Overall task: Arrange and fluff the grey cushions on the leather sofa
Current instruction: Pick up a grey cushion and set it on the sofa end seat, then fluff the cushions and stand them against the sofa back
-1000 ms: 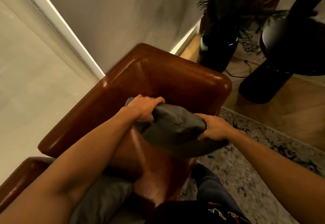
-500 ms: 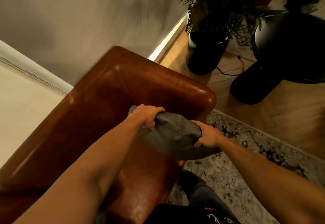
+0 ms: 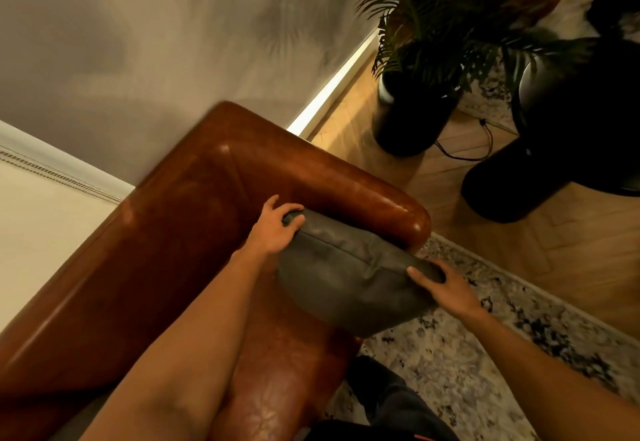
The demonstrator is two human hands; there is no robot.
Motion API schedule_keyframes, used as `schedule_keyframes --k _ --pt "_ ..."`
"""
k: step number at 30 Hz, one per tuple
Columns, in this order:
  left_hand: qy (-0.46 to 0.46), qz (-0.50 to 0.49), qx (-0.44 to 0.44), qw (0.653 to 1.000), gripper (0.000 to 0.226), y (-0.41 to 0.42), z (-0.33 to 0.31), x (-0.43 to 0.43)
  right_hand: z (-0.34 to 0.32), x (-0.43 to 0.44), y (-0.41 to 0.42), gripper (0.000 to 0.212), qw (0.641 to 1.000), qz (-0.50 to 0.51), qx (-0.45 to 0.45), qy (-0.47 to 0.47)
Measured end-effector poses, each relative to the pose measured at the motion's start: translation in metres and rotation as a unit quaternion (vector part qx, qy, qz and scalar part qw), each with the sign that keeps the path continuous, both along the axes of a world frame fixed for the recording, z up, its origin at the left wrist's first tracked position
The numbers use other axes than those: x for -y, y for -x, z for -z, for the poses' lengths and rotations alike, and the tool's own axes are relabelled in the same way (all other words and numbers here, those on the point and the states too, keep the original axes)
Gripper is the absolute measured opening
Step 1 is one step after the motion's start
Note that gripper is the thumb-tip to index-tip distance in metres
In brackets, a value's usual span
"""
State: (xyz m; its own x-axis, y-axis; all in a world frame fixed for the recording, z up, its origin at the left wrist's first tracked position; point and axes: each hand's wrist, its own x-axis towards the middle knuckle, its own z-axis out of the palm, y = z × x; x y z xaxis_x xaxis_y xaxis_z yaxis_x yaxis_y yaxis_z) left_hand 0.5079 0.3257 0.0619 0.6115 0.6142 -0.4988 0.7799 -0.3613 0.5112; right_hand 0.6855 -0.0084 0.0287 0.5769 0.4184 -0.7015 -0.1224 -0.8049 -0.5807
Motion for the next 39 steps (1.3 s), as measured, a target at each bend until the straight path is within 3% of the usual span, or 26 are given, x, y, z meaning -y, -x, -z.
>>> schedule_keyframes --k 3,8,14,17,19,22,26,29,33,39 --pt "-0.042 0.003 0.018 0.999 0.031 0.001 -0.004 0.006 0.001 -0.007 -0.007 0.073 0.999 0.025 -0.018 0.015" --pt "-0.101 -0.101 0.039 0.989 0.021 -0.003 -0.014 0.010 -0.003 -0.007 -0.005 0.041 0.998 0.060 -0.025 -0.007" --pt "-0.067 -0.074 0.063 0.993 0.020 0.013 0.007 0.010 0.011 0.000 0.009 0.067 0.994 0.096 -0.042 0.002" --pt "-0.019 -0.071 0.061 0.995 0.024 0.015 0.005 0.001 -0.002 -0.013 0.002 0.055 0.996 0.071 -0.058 0.010" --pt "-0.010 -0.059 0.060 0.996 0.032 0.015 0.000 0.001 -0.012 -0.019 -0.002 0.062 0.997 0.030 -0.051 0.039" --pt "-0.034 -0.079 0.095 0.992 0.041 0.026 -0.008 0.013 -0.030 -0.027 0.000 0.065 0.996 -0.029 0.075 0.049" --pt "-0.036 -0.195 0.150 0.969 0.045 0.061 -0.024 0.047 -0.056 -0.054 0.037 0.045 0.966 -0.064 0.240 -0.069" --pt "-0.003 -0.271 0.177 0.946 0.041 0.107 -0.034 0.074 -0.071 -0.087 0.084 0.035 0.952 -0.143 0.230 -0.141" --pt "0.040 -0.362 0.219 0.905 0.035 0.182 -0.040 0.110 -0.082 -0.121 0.154 0.023 0.930 -0.263 0.153 -0.205" --pt "0.023 -0.497 0.225 0.838 0.033 0.311 -0.039 0.179 -0.095 -0.149 0.267 0.015 0.870 -0.449 0.072 -0.192"
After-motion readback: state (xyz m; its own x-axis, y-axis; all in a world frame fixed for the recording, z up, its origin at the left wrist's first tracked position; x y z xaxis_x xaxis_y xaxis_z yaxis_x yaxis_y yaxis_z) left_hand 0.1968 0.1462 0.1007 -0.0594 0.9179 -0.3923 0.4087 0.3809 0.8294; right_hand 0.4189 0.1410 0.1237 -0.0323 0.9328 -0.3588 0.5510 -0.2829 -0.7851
